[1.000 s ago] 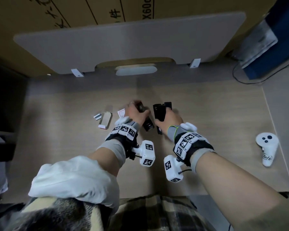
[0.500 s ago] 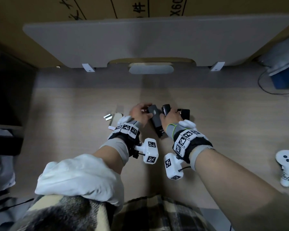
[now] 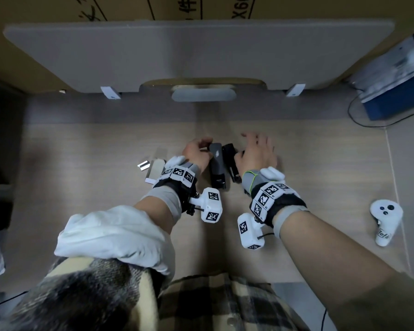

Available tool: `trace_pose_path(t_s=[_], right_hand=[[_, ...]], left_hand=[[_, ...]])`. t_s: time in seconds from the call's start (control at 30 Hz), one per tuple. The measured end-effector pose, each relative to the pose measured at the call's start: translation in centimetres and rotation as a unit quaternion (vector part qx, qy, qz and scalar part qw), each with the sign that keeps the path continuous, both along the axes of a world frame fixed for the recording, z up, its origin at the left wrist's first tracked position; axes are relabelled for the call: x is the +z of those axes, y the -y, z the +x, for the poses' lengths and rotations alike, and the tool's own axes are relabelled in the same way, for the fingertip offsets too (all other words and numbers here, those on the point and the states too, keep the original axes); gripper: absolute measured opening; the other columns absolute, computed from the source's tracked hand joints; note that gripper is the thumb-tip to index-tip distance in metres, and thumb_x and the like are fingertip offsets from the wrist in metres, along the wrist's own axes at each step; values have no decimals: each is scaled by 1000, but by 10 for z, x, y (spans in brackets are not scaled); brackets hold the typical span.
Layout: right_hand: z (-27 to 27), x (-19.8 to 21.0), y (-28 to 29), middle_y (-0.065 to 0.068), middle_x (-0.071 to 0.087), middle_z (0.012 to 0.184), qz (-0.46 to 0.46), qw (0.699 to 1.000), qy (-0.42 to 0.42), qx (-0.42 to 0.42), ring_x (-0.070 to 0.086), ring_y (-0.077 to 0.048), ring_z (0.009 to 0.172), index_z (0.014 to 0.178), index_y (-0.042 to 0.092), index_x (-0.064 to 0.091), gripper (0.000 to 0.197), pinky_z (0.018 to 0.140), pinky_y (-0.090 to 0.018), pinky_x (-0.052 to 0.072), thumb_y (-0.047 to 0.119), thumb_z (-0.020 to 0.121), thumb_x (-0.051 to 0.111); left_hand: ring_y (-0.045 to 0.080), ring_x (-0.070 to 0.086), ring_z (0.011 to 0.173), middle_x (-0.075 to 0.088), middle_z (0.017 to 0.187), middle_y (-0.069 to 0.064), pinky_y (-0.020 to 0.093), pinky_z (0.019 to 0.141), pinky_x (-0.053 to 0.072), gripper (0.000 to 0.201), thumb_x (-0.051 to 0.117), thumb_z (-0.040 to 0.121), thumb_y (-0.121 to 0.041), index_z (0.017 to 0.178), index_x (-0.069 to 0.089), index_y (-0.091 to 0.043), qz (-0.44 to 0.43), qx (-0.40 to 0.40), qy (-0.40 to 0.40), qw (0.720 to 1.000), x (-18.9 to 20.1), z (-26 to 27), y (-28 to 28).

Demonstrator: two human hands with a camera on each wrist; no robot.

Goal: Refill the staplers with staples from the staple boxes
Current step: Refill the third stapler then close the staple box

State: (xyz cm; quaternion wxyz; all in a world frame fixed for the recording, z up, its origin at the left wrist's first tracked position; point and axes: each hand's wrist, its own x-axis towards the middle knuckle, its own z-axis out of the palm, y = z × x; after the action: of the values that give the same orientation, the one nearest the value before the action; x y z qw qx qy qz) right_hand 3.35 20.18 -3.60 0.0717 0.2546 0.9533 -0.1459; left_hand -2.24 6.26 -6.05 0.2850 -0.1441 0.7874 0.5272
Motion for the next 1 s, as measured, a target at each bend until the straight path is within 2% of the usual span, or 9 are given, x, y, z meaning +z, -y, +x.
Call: trace_pose_path(t_s=[0.07,0.13,0.27,0.43,0.57,0.67,0.8,0.87,1.0], right_hand=[[12,-4,-4,-9,46,137,7,999,16,-33,43,-32,124,139,22,41,63,93,-41,38,20,80,63],[22,-9,-5,-15,48,136,-78,988,76,-106,48,-36,121,142,15,30,62,93,-44,42,23,88,58],[35,-9,-7,-21,65,111,-118,976,129,-129,63,-38,100,124,4,40,35,73,-37,43,14,93,52],[40,16,-9,-20,66,108,-108,986,65,-105,63,-41,95,118,4,43,32,71,-39,45,21,92,52],[35,51,-3,-18,64,110,-138,989,16,-47,61,-40,96,121,9,43,41,71,-38,44,29,88,55],[31,68,16,-15,65,110,-168,985,35,31,61,-41,97,123,17,41,44,73,-36,44,36,87,57],[33,66,65,-14,65,111,-193,973,49,121,62,-39,99,122,24,41,45,79,-37,48,46,87,59],[36,61,94,-16,65,112,-191,967,66,156,62,-39,100,124,22,42,45,81,-38,48,44,89,59],[39,54,148,-12,67,114,-200,953,83,212,62,-37,104,128,25,44,47,86,-39,49,45,89,59]], left_hand=[[17,65,108,68,122,1,29,100,51,44,62,87,3,128,61,-15,2,11,-9,1000,1,5,-2],[15,62,103,64,120,0,25,95,49,47,63,88,1,132,58,-13,-11,17,-9,1000,4,11,0],[15,59,102,63,120,1,22,87,45,43,66,87,-7,130,59,-14,-37,17,-12,999,7,25,8],[18,63,105,67,111,-1,28,95,47,31,67,88,-19,118,66,-15,-33,41,-21,998,18,36,15],[21,67,97,70,106,1,38,95,54,32,65,89,-39,113,65,-18,9,53,-28,998,37,39,17],[24,65,83,66,97,4,37,80,57,44,55,96,-46,119,57,-8,74,54,19,996,51,39,24],[24,66,70,63,98,17,31,59,59,22,47,103,-24,99,55,-4,125,127,36,983,54,44,65],[24,65,68,63,98,18,32,59,58,23,46,104,-19,85,54,-10,113,163,44,979,44,51,97],[21,59,61,62,81,12,25,48,56,28,45,103,-18,78,57,-12,96,231,69,966,33,71,151]])
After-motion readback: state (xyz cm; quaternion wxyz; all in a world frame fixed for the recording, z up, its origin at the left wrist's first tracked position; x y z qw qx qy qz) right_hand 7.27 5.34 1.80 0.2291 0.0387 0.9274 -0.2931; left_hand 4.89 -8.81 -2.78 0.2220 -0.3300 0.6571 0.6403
